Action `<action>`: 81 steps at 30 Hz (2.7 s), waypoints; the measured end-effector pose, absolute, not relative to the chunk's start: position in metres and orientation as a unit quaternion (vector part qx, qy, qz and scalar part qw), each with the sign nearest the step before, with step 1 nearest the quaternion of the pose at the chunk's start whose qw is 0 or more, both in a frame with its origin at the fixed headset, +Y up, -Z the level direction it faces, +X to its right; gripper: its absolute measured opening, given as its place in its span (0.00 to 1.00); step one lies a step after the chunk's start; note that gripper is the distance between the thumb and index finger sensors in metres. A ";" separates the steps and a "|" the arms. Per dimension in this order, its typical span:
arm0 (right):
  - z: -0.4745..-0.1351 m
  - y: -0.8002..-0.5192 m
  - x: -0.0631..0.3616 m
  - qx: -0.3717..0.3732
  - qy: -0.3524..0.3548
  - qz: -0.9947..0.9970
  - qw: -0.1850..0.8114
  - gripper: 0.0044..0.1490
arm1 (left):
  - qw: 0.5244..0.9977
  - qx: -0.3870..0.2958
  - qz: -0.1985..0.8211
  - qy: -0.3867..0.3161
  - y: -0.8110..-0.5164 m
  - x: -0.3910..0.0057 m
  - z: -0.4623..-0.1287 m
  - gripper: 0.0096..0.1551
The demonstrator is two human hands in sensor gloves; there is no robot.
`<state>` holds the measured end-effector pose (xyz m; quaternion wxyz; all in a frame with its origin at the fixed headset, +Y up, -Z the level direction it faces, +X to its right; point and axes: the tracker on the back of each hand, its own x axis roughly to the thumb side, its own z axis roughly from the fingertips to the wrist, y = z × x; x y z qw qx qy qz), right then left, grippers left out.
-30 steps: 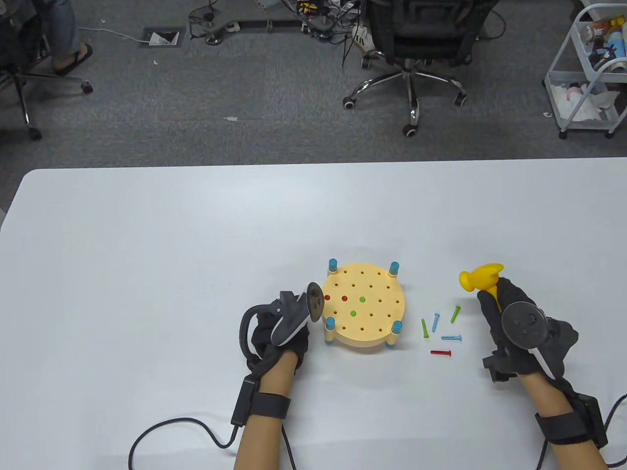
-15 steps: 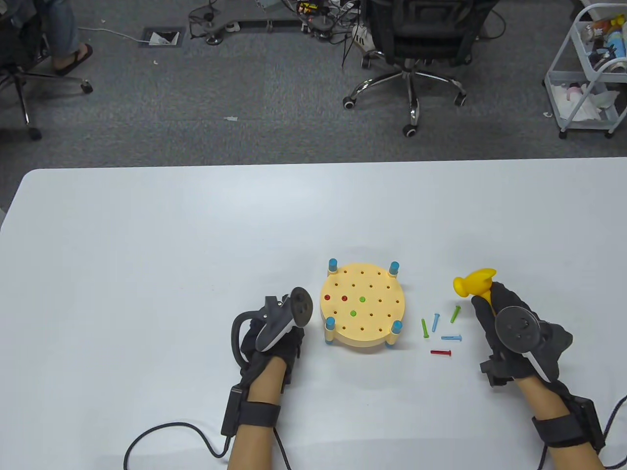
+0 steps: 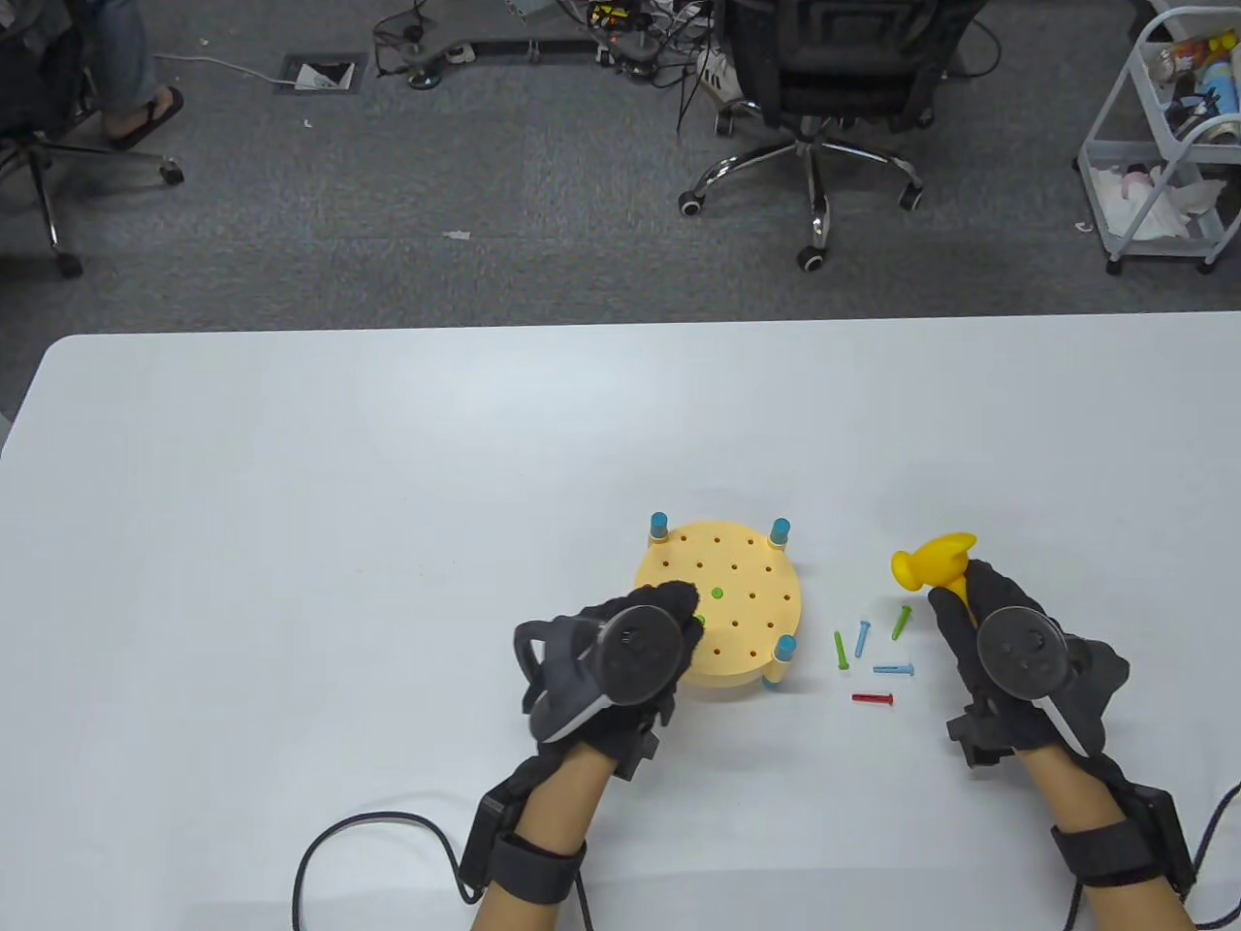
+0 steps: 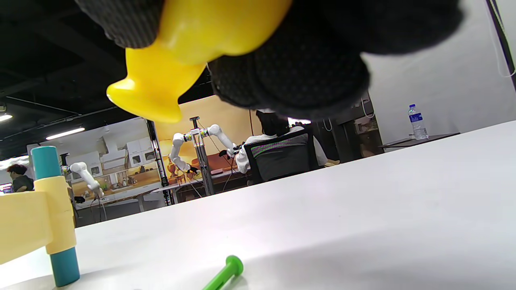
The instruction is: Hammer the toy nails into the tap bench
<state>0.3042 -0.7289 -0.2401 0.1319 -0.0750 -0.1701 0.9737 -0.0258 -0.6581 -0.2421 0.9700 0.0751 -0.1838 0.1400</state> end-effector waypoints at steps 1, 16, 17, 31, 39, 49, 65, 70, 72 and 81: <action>-0.240 -0.729 0.304 -0.073 -0.169 0.974 0.132 0.42 | 0.972 0.072 0.122 -0.187 -0.658 -0.016 -0.243 0.23; -0.241 -0.730 0.301 -0.064 -0.159 0.976 0.135 0.42 | 0.996 -0.030 0.008 -0.082 -0.683 0.045 -0.275 0.24; -0.241 -0.731 0.301 -0.063 -0.159 0.976 0.133 0.42 | 0.996 -0.028 0.004 -0.082 -0.684 0.045 -0.276 0.24; -0.242 -0.733 0.297 -0.056 -0.152 0.979 0.122 0.42 | 0.997 -0.035 -0.007 -0.066 -0.690 0.050 -0.284 0.23; -0.242 -0.734 0.296 -0.055 -0.151 0.980 0.120 0.42 | 0.997 -0.035 -0.006 -0.069 -0.693 0.050 -0.284 0.23; -0.241 -0.734 0.295 -0.053 -0.150 0.980 0.117 0.42 | 0.993 -0.018 -0.074 -0.086 -0.695 0.063 -0.282 0.23; -0.240 -0.736 0.294 -0.054 -0.150 0.980 0.122 0.42 | 0.995 -0.047 -0.045 -0.080 -0.688 0.051 -0.278 0.36; -0.240 -0.736 0.295 -0.055 -0.149 0.979 0.125 0.42 | 0.996 0.033 -0.007 -0.083 -0.652 0.019 -0.254 0.35; -0.239 -0.735 0.294 -0.052 -0.153 0.978 0.129 0.42 | 0.995 0.062 -0.010 -0.082 -0.648 0.000 -0.248 0.34; -0.234 -0.724 0.272 0.003 -0.184 0.974 0.133 0.42 | 0.990 0.025 0.075 -0.119 -0.706 -0.052 -0.253 0.40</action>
